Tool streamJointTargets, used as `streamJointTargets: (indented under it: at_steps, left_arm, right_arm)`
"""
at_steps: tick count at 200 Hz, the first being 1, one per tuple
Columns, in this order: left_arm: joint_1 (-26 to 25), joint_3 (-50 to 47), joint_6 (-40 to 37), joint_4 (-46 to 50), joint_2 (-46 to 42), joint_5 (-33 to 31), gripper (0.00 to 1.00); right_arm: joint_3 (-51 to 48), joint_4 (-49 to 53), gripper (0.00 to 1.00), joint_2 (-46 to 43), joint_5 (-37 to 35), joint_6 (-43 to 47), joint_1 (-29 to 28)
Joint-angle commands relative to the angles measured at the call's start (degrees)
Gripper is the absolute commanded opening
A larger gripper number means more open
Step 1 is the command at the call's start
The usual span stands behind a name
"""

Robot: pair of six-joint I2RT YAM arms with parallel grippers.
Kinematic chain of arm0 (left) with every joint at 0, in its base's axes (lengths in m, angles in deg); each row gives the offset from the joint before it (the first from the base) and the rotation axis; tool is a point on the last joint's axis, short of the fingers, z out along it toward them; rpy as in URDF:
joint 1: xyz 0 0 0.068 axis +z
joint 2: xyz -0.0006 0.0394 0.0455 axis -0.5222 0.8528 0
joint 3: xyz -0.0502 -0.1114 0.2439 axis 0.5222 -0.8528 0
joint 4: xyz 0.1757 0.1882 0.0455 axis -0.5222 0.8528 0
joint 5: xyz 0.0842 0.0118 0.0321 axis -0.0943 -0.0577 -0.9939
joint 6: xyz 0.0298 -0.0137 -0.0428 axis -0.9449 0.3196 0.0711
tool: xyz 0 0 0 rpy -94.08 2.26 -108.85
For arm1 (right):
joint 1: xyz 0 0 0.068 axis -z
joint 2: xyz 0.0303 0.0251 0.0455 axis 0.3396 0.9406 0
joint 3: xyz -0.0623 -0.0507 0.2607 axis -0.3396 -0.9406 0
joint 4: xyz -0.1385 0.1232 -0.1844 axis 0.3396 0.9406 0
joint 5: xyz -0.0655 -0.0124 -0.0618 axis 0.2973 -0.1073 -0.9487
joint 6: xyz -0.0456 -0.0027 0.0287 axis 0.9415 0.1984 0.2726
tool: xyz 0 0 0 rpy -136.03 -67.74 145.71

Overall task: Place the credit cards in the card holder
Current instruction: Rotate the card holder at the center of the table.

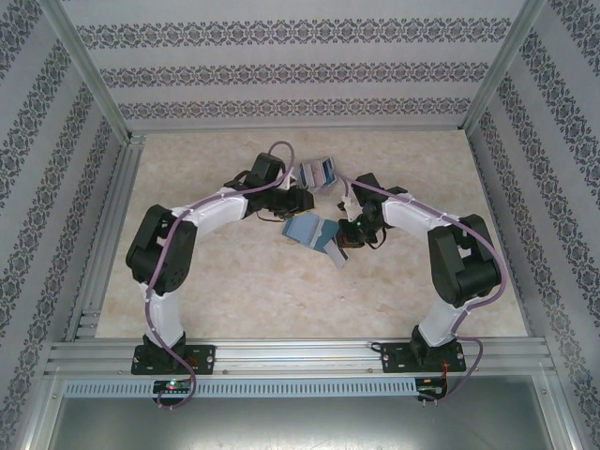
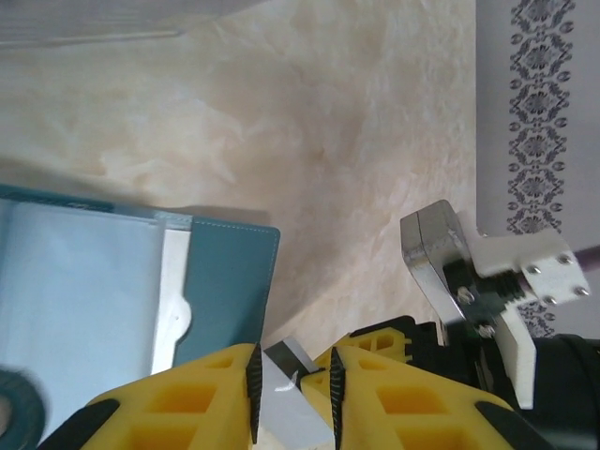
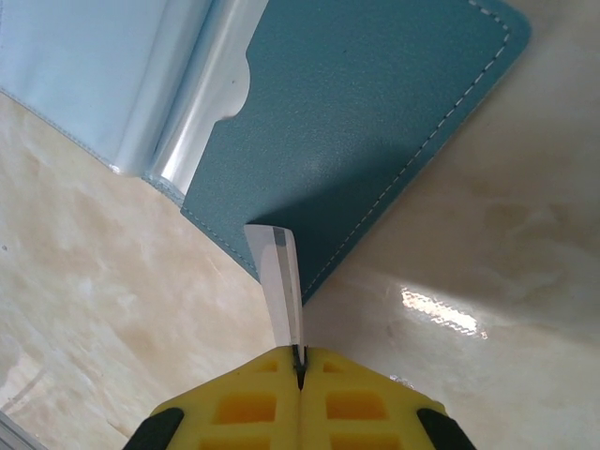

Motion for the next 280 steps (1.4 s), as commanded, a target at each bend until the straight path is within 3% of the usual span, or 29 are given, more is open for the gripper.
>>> streamJointTargets:
  at_steps: [1,26,60,102,166,222,280]
  left_arm:
    - [0.1,3.4,-3.5,5.8,3.7,-0.1,0.28]
    - [0.2,3.7,-5.5,8.8,5.7,-1.6,0.27]
    - [1.2,-2.5,-8.9,9.0,3.4,-10.9,0.17]
    - [1.5,-7.9,-6.9,5.2,2.1,-9.7,0.14]
    - [1.6,-11.6,-5.2,2.5,1.4,-10.0,0.13]
    - [1.6,-12.1,-6.4,3.1,0.8,-10.1,0.12]
    - [1.9,-13.3,-9.0,6.1,-1.5,-12.0,0.12]
  right_arm:
    - [0.2,2.5,0.06,1.3,-1.7,1.0,1.0]
    - [0.3,1.4,0.06,0.8,-2.0,0.0,2.1]
    - [2.2,-0.9,0.07,1.0,-0.3,-2.5,2.9]
    - [6.5,0.6,0.07,4.7,-4.2,-2.4,2.8]
    - [7.2,-13.8,0.06,3.0,11.0,-9.6,1.1]
    - [12.5,-19.8,0.06,11.5,13.6,-8.1,-0.2]
    - [15.3,-19.7,0.06,16.9,11.3,-4.9,-1.8]
